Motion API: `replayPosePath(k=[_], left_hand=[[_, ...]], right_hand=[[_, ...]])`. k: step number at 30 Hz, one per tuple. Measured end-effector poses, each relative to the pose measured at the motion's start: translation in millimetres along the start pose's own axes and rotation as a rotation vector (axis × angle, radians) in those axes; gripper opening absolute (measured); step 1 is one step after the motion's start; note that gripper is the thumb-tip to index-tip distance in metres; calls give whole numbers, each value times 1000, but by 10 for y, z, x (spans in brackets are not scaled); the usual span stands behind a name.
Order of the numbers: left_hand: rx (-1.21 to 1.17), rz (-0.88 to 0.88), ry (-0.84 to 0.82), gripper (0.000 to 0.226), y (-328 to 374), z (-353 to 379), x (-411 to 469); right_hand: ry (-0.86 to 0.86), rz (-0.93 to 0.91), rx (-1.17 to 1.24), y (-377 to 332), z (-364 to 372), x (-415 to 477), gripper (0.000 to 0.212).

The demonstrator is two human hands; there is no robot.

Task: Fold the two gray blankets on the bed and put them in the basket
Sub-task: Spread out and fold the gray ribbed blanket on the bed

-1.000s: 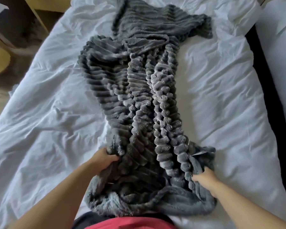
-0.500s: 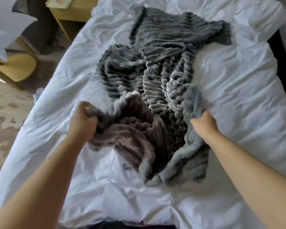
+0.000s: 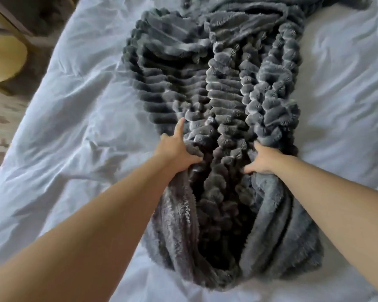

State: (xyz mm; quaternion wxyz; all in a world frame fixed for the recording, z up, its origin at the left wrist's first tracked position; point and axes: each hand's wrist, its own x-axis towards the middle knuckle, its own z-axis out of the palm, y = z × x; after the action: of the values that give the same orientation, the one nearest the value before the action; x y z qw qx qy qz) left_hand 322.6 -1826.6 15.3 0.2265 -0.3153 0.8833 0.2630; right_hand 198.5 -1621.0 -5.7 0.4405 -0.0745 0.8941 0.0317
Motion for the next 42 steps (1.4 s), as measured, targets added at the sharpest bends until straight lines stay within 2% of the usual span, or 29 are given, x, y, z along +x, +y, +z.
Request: replayPosePath(k=[1,2,3,4,6,8,12,16,19,21,24,26,28,33,35,38,40,41,42], left_hand=[[88,-2,-92,116,-2,164,152],[201,4,-171,117,-27,348,269],[297,1,-212,113,-65,523,366],[333,-8,-213,107,-94,655,450],[323,8,-156,88,-106,756,593],[405,73,-147,67,-74,685,681],[560,215,-221,35,-29,367,525],[720,201,-423,37,-215,373,-4],[644,89,-507,34,-497,427,-504],[629,102,-581,32,-676,536,-830],[579,88,-570,27,-944,709,-1306],[570,82,-612,32,-1066,800,-1629],[584,97,-737,33,-1190,899,-1896],[647,65,-1046,46,-1422,1153,-2389],[609,17,-1042,48,-1520,1282,-2568],[441,-77,-941,28,-1585,1263,-2847],[137,-257,-861,17,-1441,1005,-2864],[-65,-324,-767,14,-1273,795,-2764],[-257,-356,-633,12,-1048,437,-2667]], right_hand=[[-19,3,-48,46,148,104,92],[24,-16,-77,103,304,196,65],[80,-20,-65,152,436,262,31],[129,-14,-27,184,501,291,11],[180,3,-9,212,493,381,27],[127,-15,-17,216,398,437,35],[85,-54,120,228,409,199,22],[-73,-35,157,300,865,-370,29],[-132,-36,202,344,1188,-773,30],[-164,-51,206,361,1443,-1058,34],[-270,-54,239,402,1899,-1454,33],[-345,-60,241,451,2211,-1728,29],[-419,-66,204,483,2456,-2021,22],[-650,-31,-33,633,2950,-2513,36],[-662,-2,-5,652,3088,-2650,41],[-544,100,144,620,3064,-2772,40],[-474,202,367,555,2944,-2924,26],[-417,232,507,490,2782,-2910,22],[-342,225,634,341,2311,-2876,21]])
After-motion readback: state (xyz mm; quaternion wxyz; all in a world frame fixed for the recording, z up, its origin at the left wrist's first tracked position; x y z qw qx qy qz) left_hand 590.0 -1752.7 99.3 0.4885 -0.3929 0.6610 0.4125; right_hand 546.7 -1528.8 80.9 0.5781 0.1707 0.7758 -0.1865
